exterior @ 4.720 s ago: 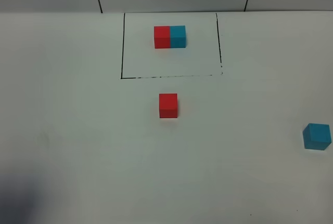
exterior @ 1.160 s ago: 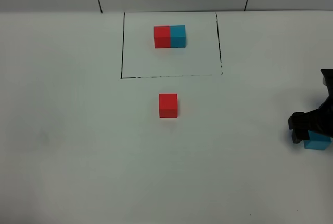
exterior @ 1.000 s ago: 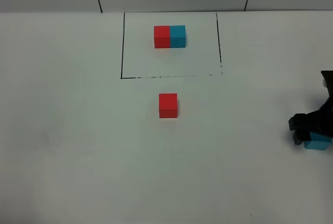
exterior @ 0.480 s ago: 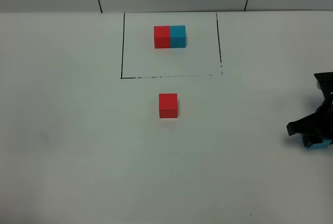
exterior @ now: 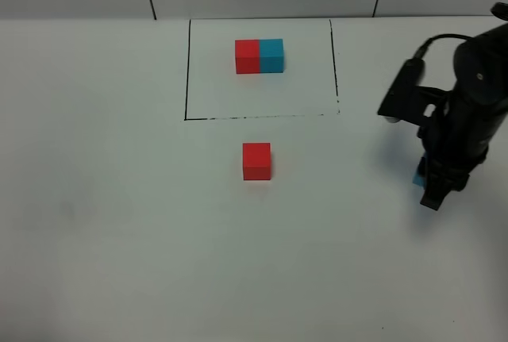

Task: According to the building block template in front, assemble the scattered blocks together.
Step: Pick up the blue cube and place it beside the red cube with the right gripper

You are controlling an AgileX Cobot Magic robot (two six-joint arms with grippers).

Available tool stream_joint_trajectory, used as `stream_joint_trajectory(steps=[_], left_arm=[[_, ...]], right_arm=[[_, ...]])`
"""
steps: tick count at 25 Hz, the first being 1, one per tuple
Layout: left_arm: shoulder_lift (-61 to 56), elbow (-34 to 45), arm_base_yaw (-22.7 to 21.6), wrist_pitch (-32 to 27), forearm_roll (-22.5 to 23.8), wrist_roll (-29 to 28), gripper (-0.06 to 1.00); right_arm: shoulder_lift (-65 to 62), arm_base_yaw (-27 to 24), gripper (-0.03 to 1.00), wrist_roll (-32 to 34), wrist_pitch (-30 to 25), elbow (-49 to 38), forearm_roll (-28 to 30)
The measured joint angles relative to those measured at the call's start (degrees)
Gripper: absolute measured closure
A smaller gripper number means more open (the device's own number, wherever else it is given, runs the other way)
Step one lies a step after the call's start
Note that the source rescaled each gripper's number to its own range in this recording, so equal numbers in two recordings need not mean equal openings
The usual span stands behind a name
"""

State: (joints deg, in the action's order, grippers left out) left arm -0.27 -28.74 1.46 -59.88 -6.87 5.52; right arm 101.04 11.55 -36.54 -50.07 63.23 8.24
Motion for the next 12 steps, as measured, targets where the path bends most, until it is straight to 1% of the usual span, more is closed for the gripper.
stream_joint_trajectory(steps=[5,8,12], left_arm=[[0.00,0.00,0.00,0.00,0.00,0.00,0.05],[0.00,0.00,0.00,0.00,0.00,0.00,0.05],[0.00,0.00,0.00,0.00,0.00,0.00,0.05]], right_arm=[[4.81,7.57,0.95,-3.61,-2.57,7.31,1.55],[8.31,11.82,0.95,-4.79,-3.01,11.38,1.83],[12.69,15.23,0.95,-5.59,-3.83,16.72,1.83]])
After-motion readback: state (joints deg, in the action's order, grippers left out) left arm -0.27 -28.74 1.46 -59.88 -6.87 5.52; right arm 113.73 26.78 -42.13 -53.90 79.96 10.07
